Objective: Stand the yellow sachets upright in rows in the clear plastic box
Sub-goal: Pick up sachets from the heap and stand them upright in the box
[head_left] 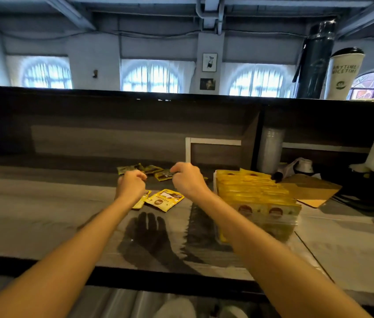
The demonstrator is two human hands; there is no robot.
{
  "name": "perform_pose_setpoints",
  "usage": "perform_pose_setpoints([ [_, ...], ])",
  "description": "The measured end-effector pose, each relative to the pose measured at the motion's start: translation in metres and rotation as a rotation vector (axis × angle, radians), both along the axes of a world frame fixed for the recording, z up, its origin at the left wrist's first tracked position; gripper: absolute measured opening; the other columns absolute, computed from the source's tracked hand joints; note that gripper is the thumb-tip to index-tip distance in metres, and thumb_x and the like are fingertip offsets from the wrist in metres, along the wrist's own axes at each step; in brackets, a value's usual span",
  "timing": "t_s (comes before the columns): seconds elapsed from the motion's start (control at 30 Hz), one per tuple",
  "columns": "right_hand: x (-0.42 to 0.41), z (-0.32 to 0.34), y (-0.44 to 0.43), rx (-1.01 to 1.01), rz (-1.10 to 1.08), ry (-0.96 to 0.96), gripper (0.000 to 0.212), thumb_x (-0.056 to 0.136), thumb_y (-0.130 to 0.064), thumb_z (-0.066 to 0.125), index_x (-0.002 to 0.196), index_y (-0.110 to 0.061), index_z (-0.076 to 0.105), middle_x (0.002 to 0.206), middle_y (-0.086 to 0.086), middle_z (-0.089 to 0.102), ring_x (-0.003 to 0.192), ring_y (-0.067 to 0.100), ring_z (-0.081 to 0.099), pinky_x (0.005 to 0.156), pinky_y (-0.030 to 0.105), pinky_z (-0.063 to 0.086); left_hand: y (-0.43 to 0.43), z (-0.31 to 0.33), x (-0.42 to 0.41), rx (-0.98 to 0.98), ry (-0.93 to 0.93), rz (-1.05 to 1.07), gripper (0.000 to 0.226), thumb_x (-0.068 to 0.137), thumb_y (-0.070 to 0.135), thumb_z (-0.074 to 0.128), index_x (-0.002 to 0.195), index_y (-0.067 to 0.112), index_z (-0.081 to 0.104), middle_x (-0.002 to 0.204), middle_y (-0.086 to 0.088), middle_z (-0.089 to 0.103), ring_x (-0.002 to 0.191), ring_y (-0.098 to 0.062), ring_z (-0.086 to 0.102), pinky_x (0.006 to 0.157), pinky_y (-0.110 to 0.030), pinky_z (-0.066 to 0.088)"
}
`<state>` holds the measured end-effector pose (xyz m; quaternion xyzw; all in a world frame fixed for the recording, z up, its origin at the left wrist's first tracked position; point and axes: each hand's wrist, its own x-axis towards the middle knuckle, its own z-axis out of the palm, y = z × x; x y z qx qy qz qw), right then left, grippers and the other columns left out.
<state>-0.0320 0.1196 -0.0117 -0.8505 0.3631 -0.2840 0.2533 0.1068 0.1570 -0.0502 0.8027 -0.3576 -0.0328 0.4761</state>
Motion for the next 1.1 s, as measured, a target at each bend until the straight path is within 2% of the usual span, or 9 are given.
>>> perform_pose_setpoints([
  [0.2,0.028,-0.056,-0.007,0.029,0.065,0.296,0.040,0.093,-0.022,0.040,0.130,-0.011,0.051,0.139,0.013,0.048,0.129,0.033,0.042,0.105,0.045,0.037,0.011,-0.040,0.023,0.222,-0.119,-0.092,0.046,0.089,0.005,0.042,0.135,0.010,0.048,0.138,-0.015,0.049,0.126,-0.033,0.045,0.102,-0.036,0.038],
  [0.33,0.031,-0.071,-0.015,-0.024,0.049,0.393,0.039,0.096,-0.030,0.035,0.125,-0.017,0.056,0.137,0.009,0.051,0.128,0.030,0.042,0.109,0.048,0.024,0.011,-0.055,0.023,0.383,-0.367,-0.140,0.023,0.093,0.019,0.039,0.089,0.008,0.059,0.112,-0.017,0.061,0.104,-0.034,0.055,0.082,-0.038,0.043],
  [0.43,0.026,-0.075,-0.018,-0.114,-0.012,0.431,0.037,0.094,-0.028,0.039,0.121,-0.016,0.060,0.129,0.009,0.057,0.125,0.029,0.045,0.115,0.051,0.014,0.010,-0.056,0.024,0.290,-0.322,-0.102,0.023,0.092,0.019,0.043,0.078,0.007,0.056,0.095,-0.018,0.064,0.093,-0.035,0.057,0.074,-0.037,0.044],
  [0.5,0.023,-0.072,-0.020,-0.231,-0.060,0.457,0.033,0.090,-0.028,0.044,0.111,-0.009,0.064,0.119,0.012,0.062,0.118,0.030,0.050,0.116,0.048,0.016,0.008,-0.052,0.026,0.199,-0.259,-0.047,0.023,0.089,0.017,0.050,0.068,0.008,0.054,0.081,-0.018,0.063,0.087,-0.035,0.057,0.069,-0.036,0.041],
  [0.6,0.021,-0.070,-0.024,-0.245,-0.060,0.418,0.031,0.089,-0.027,0.050,0.111,-0.008,0.062,0.116,0.011,0.062,0.110,0.029,0.055,0.101,0.040,0.038,0.008,-0.051,0.029,0.117,-0.180,0.026,0.034,0.086,0.017,0.060,0.055,0.014,0.044,0.064,-0.006,0.051,0.086,-0.031,0.056,0.067,-0.034,0.037],
  [0.7,0.021,-0.075,-0.026,-0.210,-0.016,0.327,0.037,0.089,-0.026,0.053,0.122,-0.010,0.056,0.125,0.011,0.052,0.117,0.027,0.048,0.094,0.035,0.043,0.011,-0.050,0.028,0.077,-0.147,0.052,0.013,0.083,0.020,0.066,0.082,0.009,0.058,0.098,-0.012,0.058,0.101,-0.028,0.055,0.072,-0.031,0.038],
  [0.83,0.024,-0.082,-0.025,-0.090,0.009,0.381,0.052,0.097,-0.031,0.038,0.145,-0.015,0.027,0.154,0.014,0.021,0.144,0.032,0.013,0.117,0.042,0.013,0.022,-0.051,0.028,0.311,-0.152,0.142,0.066,0.080,0.045,0.065,0.133,0.014,0.040,0.136,-0.013,0.045,0.127,-0.031,0.041,0.102,-0.042,0.033],
  [0.93,0.022,-0.084,-0.027,-0.058,-0.019,0.416,0.048,0.099,-0.031,0.033,0.142,-0.009,0.034,0.147,0.018,0.035,0.137,0.034,0.028,0.112,0.038,0.021,0.025,-0.051,0.025,0.381,-0.132,0.098,0.072,0.084,0.046,0.061,0.142,0.015,0.032,0.142,-0.012,0.044,0.132,-0.031,0.038,0.110,-0.045,0.026],
  [1.1,0.018,-0.077,-0.019,-0.104,-0.088,0.313,0.058,0.088,-0.034,0.058,0.137,-0.011,0.037,0.138,0.013,0.041,0.128,0.031,0.038,0.106,0.039,0.032,0.025,-0.051,0.019,0.095,0.017,-0.061,0.080,0.075,0.014,0.075,0.140,0.016,0.029,0.139,-0.014,0.043,0.124,-0.031,0.045,0.099,-0.044,0.042],
])
